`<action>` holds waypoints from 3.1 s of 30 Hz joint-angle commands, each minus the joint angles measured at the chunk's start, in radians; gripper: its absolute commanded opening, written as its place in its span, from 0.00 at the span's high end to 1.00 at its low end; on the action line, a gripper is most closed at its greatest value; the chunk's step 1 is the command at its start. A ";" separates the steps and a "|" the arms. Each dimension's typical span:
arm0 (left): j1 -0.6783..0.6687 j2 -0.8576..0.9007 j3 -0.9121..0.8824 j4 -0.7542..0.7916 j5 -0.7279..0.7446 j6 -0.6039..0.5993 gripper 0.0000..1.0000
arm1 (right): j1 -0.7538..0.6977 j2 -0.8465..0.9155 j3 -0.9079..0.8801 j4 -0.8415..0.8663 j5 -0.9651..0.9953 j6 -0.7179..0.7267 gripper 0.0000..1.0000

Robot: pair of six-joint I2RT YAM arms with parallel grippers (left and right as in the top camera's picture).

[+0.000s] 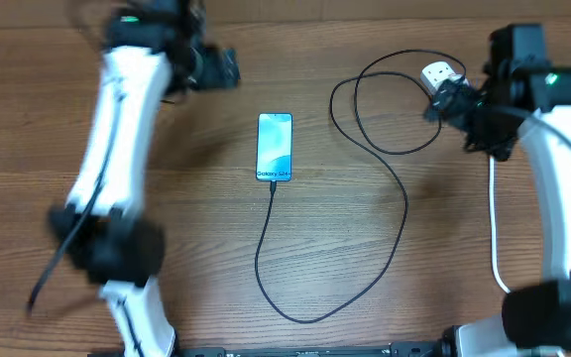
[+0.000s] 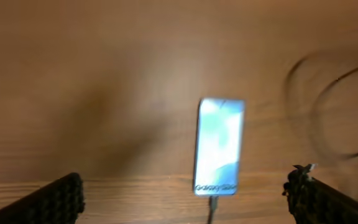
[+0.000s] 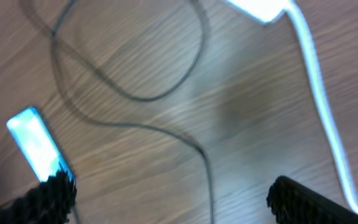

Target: Plug charger to phone and switch on socket

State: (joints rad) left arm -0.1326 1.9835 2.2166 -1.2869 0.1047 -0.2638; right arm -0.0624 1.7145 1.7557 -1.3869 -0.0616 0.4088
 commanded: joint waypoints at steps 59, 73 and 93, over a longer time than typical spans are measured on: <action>-0.003 -0.330 0.028 -0.139 -0.175 -0.050 0.00 | -0.212 0.669 0.259 0.459 0.154 -0.127 0.00; -0.003 -0.330 0.028 -0.139 -0.175 -0.050 0.00 | -0.210 0.672 0.259 0.462 0.184 -0.122 0.00; -0.003 -0.330 0.028 -0.139 -0.175 -0.050 0.00 | -0.208 0.673 0.259 0.447 0.185 -0.130 0.00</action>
State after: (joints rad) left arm -0.1310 1.6478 2.2463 -1.4254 -0.0574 -0.2977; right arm -0.2741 2.3669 2.0155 -0.9379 0.1116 0.2871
